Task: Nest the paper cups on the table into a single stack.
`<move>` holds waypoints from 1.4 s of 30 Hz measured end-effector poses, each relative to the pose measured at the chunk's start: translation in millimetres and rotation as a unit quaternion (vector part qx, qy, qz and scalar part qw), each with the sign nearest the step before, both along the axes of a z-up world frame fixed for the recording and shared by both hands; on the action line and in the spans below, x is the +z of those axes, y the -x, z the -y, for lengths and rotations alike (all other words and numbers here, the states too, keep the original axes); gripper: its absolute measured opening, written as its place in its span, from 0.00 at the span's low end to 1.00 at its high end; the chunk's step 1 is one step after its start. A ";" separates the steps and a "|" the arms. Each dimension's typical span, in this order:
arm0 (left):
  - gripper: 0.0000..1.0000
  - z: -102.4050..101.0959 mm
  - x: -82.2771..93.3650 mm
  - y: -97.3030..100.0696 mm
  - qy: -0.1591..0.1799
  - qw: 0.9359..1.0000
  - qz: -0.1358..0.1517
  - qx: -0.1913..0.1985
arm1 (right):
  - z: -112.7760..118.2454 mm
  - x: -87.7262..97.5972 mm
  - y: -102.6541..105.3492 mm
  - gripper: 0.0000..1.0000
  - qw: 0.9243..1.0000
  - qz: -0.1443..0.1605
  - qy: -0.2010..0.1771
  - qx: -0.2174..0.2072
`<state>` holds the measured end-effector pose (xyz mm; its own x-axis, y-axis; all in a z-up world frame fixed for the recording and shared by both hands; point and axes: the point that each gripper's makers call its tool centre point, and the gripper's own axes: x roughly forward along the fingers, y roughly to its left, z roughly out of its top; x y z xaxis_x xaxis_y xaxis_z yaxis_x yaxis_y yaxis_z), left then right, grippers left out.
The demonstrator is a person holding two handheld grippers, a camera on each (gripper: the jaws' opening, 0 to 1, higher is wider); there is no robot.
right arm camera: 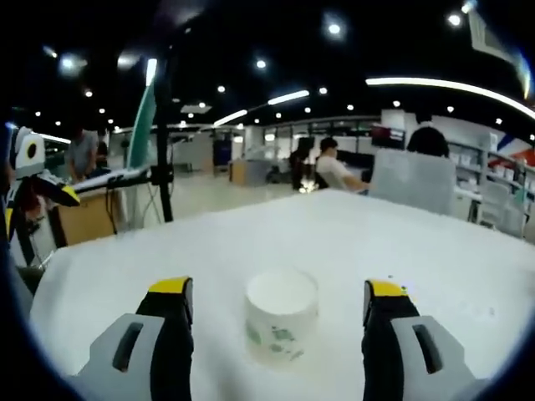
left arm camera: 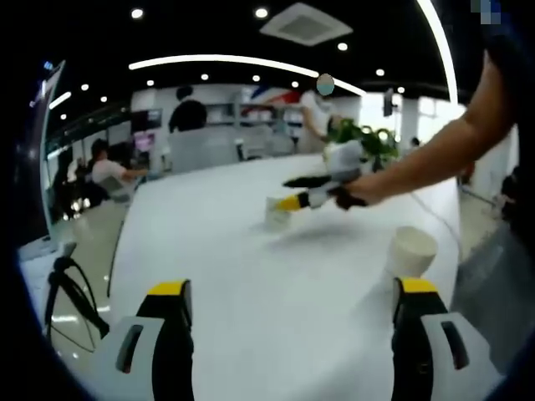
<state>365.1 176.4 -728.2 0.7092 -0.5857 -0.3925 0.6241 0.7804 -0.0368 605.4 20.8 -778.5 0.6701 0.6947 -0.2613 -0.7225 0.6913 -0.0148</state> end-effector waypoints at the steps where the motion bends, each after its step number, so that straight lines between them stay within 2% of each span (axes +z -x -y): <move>1: 0.99 -1.4 -1.3 1.0 -0.002 1.000 -0.002 0.000 | 0.4 -2.3 -0.9 0.74 1.000 -0.005 -0.001 -0.004; 4: 0.99 -6.0 1.1 1.3 0.003 1.000 -0.003 0.008 | 2.5 -7.4 -7.0 0.67 1.000 -0.017 -0.004 -0.018; 7: 0.99 -7.7 10.5 -3.2 0.032 0.999 -0.002 0.026 | 2.0 -13.1 -6.8 0.62 0.999 -0.044 -0.016 -0.020; 10: 0.99 -10.1 13.5 -8.1 0.043 0.999 -0.004 0.029 | 0.9 -18.2 -4.4 0.59 0.999 -0.045 -0.007 -0.015; 11: 0.99 -9.8 13.6 -8.5 0.040 0.999 -0.004 0.029 | 0.2 -21.8 -3.4 0.56 0.999 -0.053 -0.004 -0.013; 12: 0.99 -10.6 13.1 -9.2 0.030 0.999 0.000 0.025 | 1.8 -27.7 -3.3 0.48 0.998 -0.059 0.009 -0.016; 13: 0.99 -10.4 12.9 -9.6 0.026 0.999 0.000 0.024 | 5.2 -31.1 -3.2 0.35 0.997 -0.063 0.022 -0.024; 14: 0.99 -9.2 13.4 -9.6 0.024 0.999 0.000 0.023 | 3.4 -27.7 -4.8 0.36 0.998 -0.053 0.013 -0.024; 16: 0.99 -8.6 14.1 -10.5 0.020 1.000 0.003 0.020 | 3.5 -27.7 -6.5 0.35 0.998 -0.063 0.002 -0.027; 24: 0.99 -5.9 13.8 -9.6 0.011 1.000 0.006 0.014 | 3.3 -25.9 -5.3 0.33 0.998 -0.062 0.006 -0.020; 39: 0.99 -6.2 16.7 -8.6 0.000 1.000 0.006 0.015 | 5.9 5.8 -13.0 0.34 0.998 -0.064 0.002 -0.015; 42: 0.99 -4.7 20.7 -8.7 0.007 1.000 0.002 0.016 | 7.5 15.2 -14.8 0.34 0.998 -0.059 0.006 -0.014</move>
<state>373.8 181.1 -707.5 0.7293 -0.5677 -0.3818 0.5988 0.7996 -0.0451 620.2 13.2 -763.4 0.6534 0.6725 -0.3476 -0.6998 0.7117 0.0614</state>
